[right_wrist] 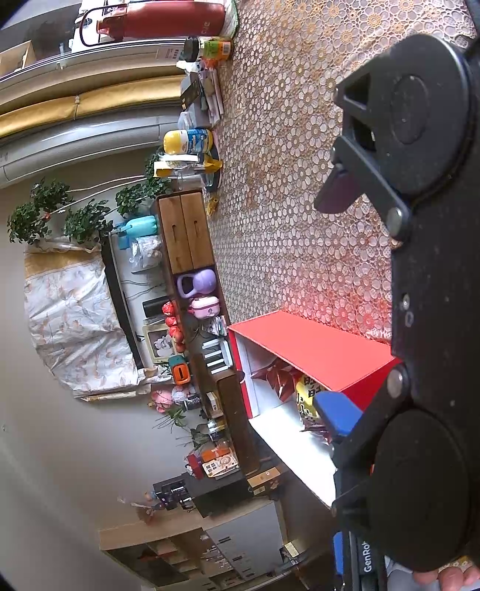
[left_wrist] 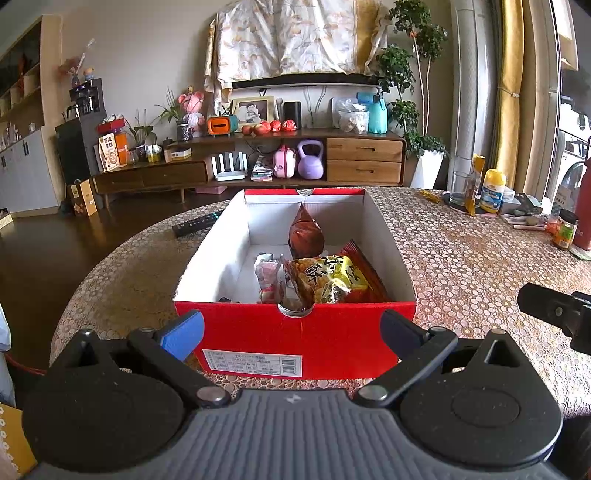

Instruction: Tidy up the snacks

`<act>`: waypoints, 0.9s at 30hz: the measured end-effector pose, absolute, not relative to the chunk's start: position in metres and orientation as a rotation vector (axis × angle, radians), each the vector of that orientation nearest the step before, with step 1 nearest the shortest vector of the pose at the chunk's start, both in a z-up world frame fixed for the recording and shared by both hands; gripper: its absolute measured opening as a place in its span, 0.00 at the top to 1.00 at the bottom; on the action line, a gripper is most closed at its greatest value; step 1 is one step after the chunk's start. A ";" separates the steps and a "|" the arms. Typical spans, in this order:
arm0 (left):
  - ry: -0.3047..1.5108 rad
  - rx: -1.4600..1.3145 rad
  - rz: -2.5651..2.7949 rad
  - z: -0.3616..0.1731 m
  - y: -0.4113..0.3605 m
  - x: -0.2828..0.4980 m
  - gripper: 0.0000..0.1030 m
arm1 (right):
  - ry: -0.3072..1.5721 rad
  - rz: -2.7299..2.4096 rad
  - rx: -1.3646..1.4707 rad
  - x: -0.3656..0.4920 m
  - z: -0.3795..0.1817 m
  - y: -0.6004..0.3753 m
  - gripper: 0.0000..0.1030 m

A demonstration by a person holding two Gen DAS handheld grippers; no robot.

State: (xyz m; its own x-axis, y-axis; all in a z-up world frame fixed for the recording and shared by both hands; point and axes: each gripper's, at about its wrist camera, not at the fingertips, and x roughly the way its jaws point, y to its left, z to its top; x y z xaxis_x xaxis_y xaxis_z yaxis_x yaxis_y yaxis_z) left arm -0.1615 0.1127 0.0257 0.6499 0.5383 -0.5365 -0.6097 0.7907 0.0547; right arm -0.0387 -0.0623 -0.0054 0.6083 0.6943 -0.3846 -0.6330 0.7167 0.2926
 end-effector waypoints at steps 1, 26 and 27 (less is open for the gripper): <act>0.566 -0.135 0.654 0.026 0.113 -0.161 0.01 | 0.501 0.769 0.131 -0.038 -0.006 -0.063 0.00; 0.564 -0.140 0.650 0.025 0.113 -0.162 0.01 | 0.502 0.766 0.129 -0.038 -0.006 -0.064 0.00; 0.564 -0.141 0.649 0.025 0.112 -0.163 0.01 | 0.502 0.766 0.129 -0.038 -0.006 -0.064 0.00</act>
State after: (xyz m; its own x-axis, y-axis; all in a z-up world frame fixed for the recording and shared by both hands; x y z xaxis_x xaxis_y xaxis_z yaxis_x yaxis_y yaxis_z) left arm -0.1625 0.1123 0.0252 0.6534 0.5326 -0.5381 -0.6071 0.7932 0.0479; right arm -0.0385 -0.0639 -0.0059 0.6095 0.6917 -0.3874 -0.6316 0.7190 0.2902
